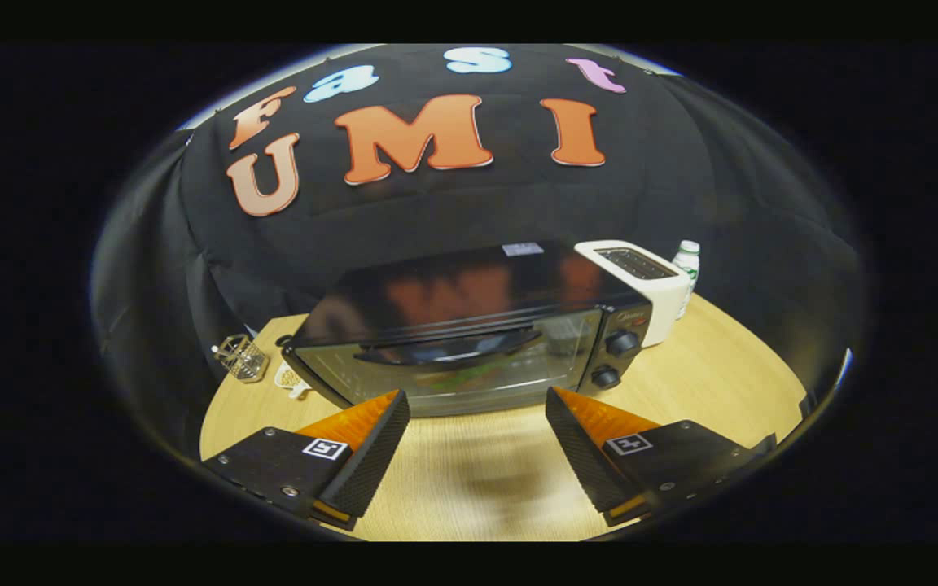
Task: Open the toaster oven, put the food inside, and close the toaster oven door.
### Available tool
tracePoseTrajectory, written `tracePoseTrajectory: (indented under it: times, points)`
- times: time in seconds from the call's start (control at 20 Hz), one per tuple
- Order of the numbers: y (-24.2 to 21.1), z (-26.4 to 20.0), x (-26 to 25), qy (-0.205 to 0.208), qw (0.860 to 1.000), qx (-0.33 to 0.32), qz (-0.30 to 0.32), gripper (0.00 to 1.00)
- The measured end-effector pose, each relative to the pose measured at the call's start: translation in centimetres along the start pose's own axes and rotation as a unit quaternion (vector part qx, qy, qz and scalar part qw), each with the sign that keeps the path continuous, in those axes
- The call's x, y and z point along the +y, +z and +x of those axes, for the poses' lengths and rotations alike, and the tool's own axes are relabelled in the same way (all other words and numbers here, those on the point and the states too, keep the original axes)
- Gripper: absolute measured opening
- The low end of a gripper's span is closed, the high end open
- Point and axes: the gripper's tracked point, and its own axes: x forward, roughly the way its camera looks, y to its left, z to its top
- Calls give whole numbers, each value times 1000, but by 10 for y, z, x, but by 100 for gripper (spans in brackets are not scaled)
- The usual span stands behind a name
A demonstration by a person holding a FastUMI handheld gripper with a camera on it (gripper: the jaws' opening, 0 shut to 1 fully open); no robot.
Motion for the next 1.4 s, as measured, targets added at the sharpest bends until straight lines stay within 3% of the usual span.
tracePoseTrajectory:
  times: [0.3, 0.75, 0.9, 1.1, 1.4]
  points:
    - [78, -51, 1, 9, 997, -77, -26, 99]
    - [183, -141, 33, 45, 981, -186, -39, 99]
    - [197, -156, 29, 13, 976, -209, -62, 99]
    - [190, -167, 49, 42, 975, -208, -63, 99]
    - [183, -168, 51, 46, 977, -200, -48, 99]
